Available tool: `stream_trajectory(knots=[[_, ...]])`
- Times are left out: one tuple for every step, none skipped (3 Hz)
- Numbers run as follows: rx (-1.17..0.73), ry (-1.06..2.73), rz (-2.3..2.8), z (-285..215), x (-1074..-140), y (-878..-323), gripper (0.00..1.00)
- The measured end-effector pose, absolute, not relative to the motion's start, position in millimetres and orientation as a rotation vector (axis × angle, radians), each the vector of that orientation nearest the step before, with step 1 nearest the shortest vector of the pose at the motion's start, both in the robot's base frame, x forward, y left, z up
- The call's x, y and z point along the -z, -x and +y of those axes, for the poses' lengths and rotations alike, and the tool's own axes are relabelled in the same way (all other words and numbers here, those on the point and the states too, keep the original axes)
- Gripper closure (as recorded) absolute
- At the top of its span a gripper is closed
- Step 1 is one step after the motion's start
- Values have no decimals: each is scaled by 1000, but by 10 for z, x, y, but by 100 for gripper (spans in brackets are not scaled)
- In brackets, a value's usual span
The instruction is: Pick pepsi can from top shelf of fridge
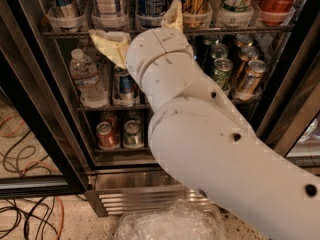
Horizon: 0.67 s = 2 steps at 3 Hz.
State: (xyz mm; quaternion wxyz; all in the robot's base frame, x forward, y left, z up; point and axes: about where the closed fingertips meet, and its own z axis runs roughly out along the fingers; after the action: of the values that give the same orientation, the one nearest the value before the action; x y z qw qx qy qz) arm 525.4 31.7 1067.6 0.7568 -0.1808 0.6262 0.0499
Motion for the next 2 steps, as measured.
stream_trajectory(knots=[[-122,370,1329,446,-10712,-5356,26],[-88,342,1313,456,-10706,-5462,25]])
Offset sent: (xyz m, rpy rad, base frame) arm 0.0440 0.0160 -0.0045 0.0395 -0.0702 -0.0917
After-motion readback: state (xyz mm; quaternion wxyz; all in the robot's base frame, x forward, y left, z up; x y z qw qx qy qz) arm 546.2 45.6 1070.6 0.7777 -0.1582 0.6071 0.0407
